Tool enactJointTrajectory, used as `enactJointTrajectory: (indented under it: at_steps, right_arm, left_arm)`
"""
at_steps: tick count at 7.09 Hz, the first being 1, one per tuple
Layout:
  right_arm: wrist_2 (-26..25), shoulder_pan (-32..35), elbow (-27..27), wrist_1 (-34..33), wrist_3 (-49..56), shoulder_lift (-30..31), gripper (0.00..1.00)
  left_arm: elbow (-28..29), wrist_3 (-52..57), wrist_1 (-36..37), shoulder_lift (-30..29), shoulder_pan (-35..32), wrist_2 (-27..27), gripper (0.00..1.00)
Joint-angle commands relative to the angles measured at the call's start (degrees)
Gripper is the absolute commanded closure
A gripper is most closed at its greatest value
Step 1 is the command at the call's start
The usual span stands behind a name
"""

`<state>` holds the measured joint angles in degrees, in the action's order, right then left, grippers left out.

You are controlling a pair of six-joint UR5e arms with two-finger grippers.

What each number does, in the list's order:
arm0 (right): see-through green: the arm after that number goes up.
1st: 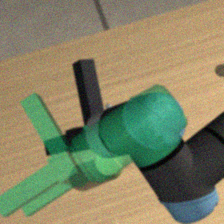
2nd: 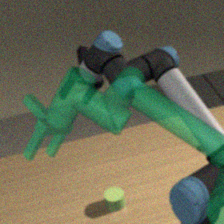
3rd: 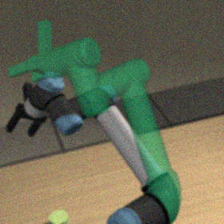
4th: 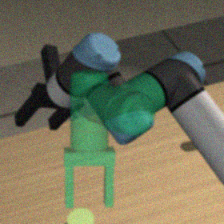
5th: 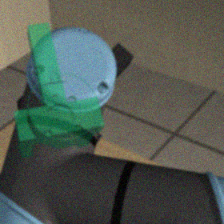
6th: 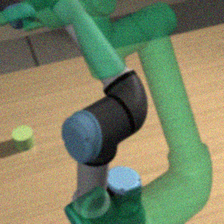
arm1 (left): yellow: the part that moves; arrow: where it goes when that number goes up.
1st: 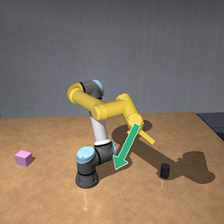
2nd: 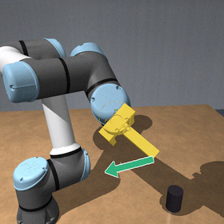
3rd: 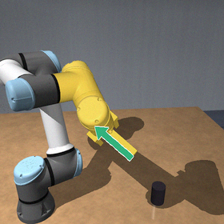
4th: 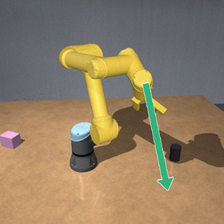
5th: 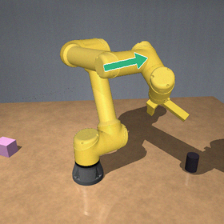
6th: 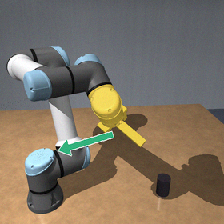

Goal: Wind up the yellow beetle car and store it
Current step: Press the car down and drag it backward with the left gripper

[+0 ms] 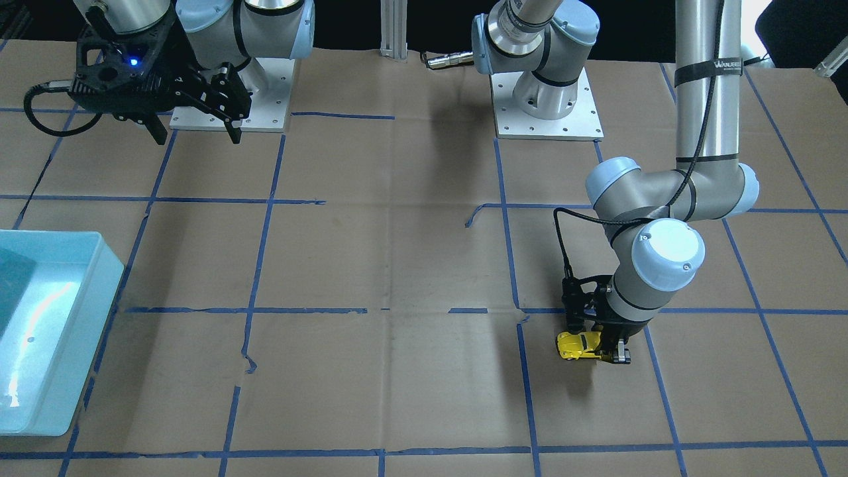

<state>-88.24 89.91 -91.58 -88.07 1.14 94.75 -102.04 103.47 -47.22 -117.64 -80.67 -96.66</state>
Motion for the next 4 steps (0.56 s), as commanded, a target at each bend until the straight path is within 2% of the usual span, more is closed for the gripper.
enactJointTrajectory:
  at_steps: [1, 4]
  right_arm:
    - [0.0, 0.0, 0.0, 0.0, 0.0, 0.0, 0.0]
    - [0.0, 0.0, 0.0, 0.0, 0.0, 0.0, 0.0]
  left_arm:
    - [-0.1, 0.9, 0.0, -0.3, 1.2, -1.0, 0.63]
    - [-0.1, 2.7, 0.0, -0.4, 2.8, -1.9, 0.63]
